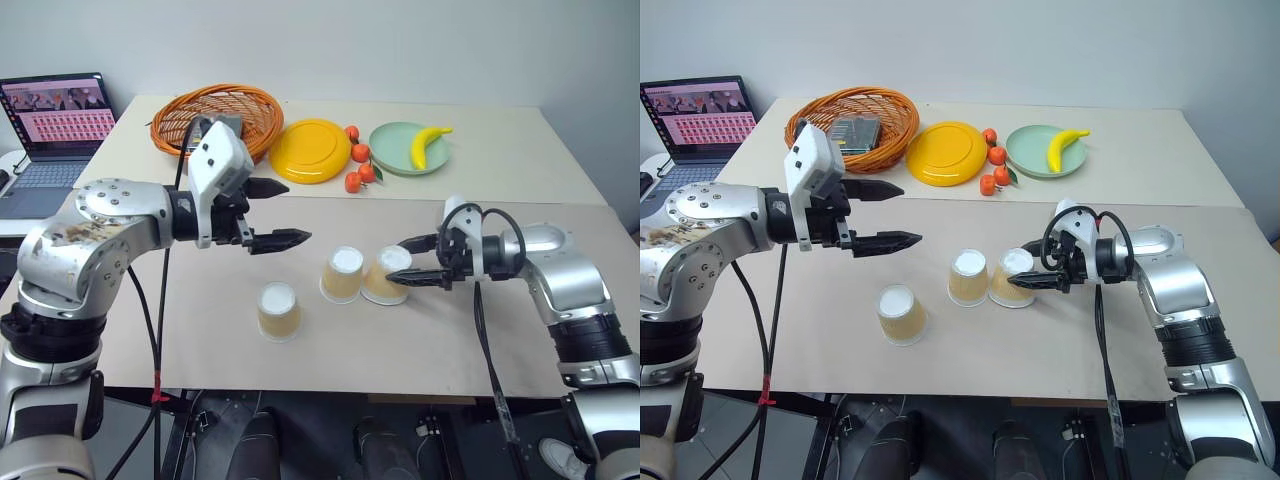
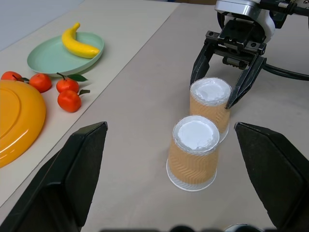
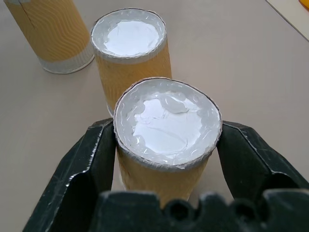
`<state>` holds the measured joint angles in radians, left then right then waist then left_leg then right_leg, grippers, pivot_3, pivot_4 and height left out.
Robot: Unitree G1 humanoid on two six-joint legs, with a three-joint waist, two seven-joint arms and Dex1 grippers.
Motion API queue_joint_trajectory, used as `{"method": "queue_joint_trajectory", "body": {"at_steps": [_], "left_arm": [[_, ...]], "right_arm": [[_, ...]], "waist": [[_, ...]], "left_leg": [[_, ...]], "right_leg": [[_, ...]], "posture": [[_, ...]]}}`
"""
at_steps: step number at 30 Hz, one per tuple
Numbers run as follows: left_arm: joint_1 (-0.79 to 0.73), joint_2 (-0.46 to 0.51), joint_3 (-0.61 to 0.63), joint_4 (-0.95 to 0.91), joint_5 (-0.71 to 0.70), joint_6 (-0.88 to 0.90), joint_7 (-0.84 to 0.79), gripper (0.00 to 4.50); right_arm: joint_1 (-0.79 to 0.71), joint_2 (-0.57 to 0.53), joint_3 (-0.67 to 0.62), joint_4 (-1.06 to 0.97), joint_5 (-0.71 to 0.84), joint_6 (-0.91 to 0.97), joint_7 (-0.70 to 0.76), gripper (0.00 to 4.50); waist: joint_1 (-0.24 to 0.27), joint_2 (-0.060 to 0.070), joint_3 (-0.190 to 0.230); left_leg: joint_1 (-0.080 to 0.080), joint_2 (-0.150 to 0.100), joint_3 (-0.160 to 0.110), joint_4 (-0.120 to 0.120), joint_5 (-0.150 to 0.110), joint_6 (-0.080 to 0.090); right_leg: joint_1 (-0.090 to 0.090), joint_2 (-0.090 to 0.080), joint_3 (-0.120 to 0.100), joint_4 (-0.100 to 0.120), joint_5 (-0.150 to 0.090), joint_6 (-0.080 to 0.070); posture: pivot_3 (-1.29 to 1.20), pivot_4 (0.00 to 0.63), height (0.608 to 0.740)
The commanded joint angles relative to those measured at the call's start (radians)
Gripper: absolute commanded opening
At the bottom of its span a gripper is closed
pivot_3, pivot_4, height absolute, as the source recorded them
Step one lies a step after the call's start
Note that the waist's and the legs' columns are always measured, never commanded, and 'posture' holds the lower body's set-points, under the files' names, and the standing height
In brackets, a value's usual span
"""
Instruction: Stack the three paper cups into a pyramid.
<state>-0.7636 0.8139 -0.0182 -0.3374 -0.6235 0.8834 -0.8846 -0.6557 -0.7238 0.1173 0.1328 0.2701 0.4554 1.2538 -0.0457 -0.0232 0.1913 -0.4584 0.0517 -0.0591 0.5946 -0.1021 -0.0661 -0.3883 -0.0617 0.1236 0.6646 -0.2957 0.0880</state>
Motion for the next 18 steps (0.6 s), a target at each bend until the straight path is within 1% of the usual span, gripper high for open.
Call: {"method": "queue_joint_trajectory", "body": {"at_steps": [1, 6, 12, 18], "left_arm": [[-0.027, 0.01, 0.025, -0.012, 0.01, -0.027, -0.003, 4.5], [-0.029, 0.01, 0.021, -0.005, 0.015, -0.033, -0.01, 4.5], [-0.031, 0.004, 0.019, 0.0, 0.017, -0.036, -0.013, 4.5], [-0.033, -0.01, 0.016, 0.012, 0.022, -0.043, -0.016, 4.5]], "right_arm": [[-0.015, 0.002, -0.007, -0.009, 0.001, -0.02, -0.005, 4.44], [-0.028, -0.029, -0.05, -0.117, 0.068, 0.06, 0.017, 4.44], [-0.063, -0.129, -0.135, -0.271, 0.187, 0.197, 0.031, 4.44], [-0.139, -0.228, -0.222, -0.299, 0.264, 0.24, 0.04, 4.44]], "waist": [[0.0, 0.0, 0.0], [0.0, 0.0, 0.0], [0.001, 0.0, 0.0], [0.003, 0.0, 0.0]], "left_leg": [[0.0, 0.0, 0.0, 0.0, 0.0, 0.0], [0.0, 0.0, 0.0, 0.0, 0.0, 0.0], [0.0, 0.0, 0.0, 0.0, 0.0, 0.0], [0.0, 0.0, 0.0, 0.0, 0.0, 0.0]], "right_leg": [[0.0, 0.0, 0.0, 0.0, 0.0, 0.0], [0.0, 0.0, 0.0, 0.0, 0.0, 0.0], [0.0, 0.0, 0.0, 0.0, 0.0, 0.0], [0.0, 0.0, 0.0, 0.0, 0.0, 0.0]], "posture": [[0.0, 0.15, 0.732], [0.0, 0.15, 0.732], [0.0, 0.15, 0.732], [0.0, 0.15, 0.732]]}}
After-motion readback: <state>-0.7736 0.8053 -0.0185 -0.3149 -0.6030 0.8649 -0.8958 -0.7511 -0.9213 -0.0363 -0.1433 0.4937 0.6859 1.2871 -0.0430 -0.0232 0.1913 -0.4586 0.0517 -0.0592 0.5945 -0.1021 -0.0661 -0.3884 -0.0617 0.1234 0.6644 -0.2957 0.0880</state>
